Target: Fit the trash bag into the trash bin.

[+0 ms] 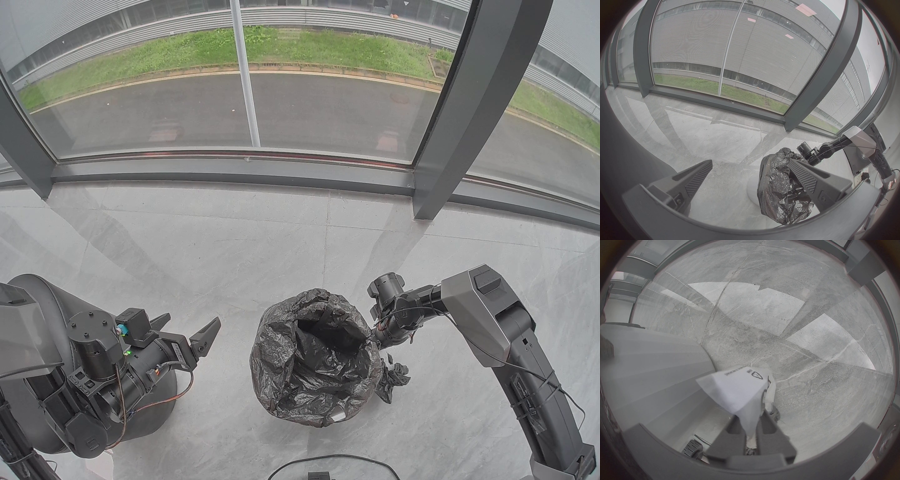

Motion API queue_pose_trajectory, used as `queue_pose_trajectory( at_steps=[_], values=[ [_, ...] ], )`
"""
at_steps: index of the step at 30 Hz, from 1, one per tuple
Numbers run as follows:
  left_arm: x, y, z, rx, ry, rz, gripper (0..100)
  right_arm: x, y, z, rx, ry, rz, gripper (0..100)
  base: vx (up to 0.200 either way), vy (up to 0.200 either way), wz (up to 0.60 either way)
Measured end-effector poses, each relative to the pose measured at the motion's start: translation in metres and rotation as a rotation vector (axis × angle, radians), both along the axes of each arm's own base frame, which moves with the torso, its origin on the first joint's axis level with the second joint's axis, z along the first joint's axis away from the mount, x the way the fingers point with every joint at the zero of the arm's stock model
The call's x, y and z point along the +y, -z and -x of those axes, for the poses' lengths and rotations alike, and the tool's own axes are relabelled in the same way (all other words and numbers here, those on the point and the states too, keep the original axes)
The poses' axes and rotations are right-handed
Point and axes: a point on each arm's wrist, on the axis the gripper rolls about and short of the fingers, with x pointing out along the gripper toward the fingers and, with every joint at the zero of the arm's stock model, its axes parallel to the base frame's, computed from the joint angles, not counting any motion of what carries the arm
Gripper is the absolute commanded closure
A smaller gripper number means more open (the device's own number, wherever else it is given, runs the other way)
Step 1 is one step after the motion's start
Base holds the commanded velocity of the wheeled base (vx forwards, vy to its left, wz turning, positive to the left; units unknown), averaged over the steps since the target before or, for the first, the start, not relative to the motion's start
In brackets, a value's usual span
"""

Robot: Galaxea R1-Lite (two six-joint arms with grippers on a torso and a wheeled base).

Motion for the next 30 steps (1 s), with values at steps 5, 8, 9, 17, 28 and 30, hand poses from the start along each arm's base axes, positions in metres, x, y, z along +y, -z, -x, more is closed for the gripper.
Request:
queue_pose_trajectory(
  at_steps=[5, 8, 9, 17, 28, 30],
  values=[
    [0.0, 0.0, 0.0, -0.001, 0.0, 0.0, 0, 0.0, -0.001, 0.0, 0.001, 0.015, -0.005, 100, 0.0, 0.0, 0.0],
    [0.0, 0.0, 0.0, -0.002, 0.0, 0.001, 0, 0.0, -0.003, 0.001, 0.004, 0.015, -0.002, 100, 0.0, 0.0, 0.0],
    [0.0, 0.0, 0.0, -0.002, 0.0, 0.001, 0, 0.0, -0.005, 0.001, 0.01, 0.016, 0.001, 100, 0.0, 0.0, 0.0],
    [0.001, -0.004, 0.003, -0.011, 0.002, 0.005, 0, -0.012, -0.058, 0.01, 0.046, 0.052, 0.083, 100, 0.0, 0.0, 0.0],
    [0.002, -0.02, 0.012, -0.069, 0.01, 0.028, 0, -0.034, -0.185, 0.029, -0.123, 0.207, 0.117, 100, 0.0, 0.0, 0.0],
    [0.003, -0.024, 0.014, -0.085, 0.014, 0.034, 0, -0.027, -0.21, 0.041, -0.155, 0.207, 0.089, 100, 0.0, 0.0, 0.0]
  ],
)
